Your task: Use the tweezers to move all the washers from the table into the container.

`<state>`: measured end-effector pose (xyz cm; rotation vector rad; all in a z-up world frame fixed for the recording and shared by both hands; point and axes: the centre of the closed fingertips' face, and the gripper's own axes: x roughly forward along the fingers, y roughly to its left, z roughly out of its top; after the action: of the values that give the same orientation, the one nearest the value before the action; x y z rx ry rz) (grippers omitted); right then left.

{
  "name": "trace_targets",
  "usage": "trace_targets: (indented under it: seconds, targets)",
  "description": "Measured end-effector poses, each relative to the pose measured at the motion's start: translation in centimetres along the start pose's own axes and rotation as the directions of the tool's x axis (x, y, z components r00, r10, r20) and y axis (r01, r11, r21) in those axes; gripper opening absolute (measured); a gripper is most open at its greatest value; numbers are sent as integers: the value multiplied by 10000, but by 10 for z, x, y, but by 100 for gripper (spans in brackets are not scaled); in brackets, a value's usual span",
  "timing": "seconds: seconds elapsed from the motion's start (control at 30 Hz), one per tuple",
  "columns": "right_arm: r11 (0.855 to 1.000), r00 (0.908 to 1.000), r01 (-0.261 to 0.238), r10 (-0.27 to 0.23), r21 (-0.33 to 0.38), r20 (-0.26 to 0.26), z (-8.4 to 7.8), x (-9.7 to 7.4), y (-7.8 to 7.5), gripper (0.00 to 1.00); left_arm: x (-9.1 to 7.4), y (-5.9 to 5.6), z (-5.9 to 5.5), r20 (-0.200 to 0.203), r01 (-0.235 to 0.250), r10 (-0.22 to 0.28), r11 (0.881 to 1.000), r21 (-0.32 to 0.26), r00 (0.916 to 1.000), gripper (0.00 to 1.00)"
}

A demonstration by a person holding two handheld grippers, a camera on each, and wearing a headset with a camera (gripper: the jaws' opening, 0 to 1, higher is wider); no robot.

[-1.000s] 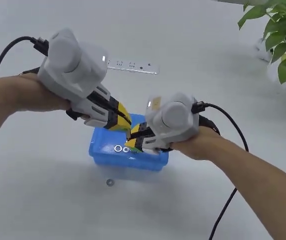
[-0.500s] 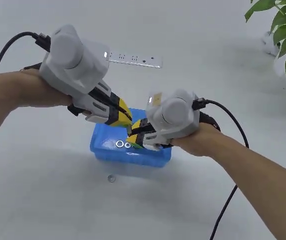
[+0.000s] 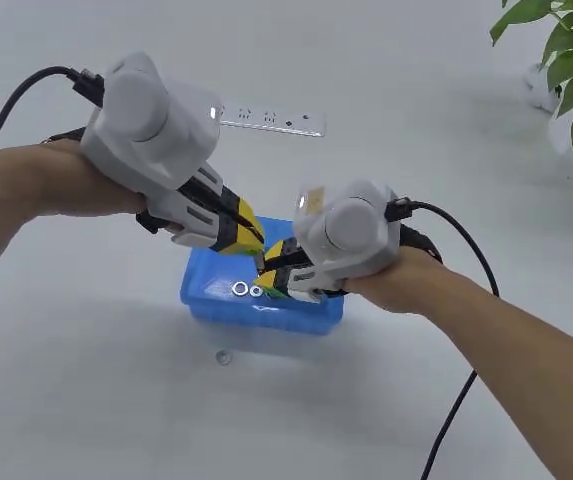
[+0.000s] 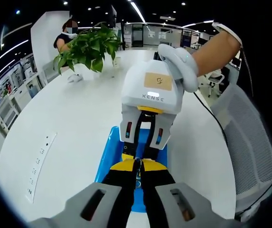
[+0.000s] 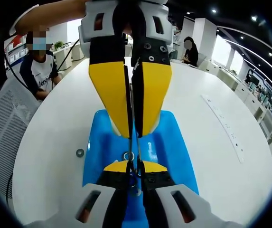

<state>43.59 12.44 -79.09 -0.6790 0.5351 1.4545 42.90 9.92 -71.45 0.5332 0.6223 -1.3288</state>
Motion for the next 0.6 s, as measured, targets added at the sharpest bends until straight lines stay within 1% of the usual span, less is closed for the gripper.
trace_targets:
  seconds: [0.27, 0.6]
  targets:
    - [10000, 10000, -37, 37, 5, -16, -1, 0, 1, 10, 0, -1, -1, -54, 35, -35, 10000, 8, 10000, 7]
    - [10000, 10000, 43, -43, -21, 35, 3, -6, 2, 10, -3, -3, 5, -18, 5, -5, 10000, 76, 10000, 7]
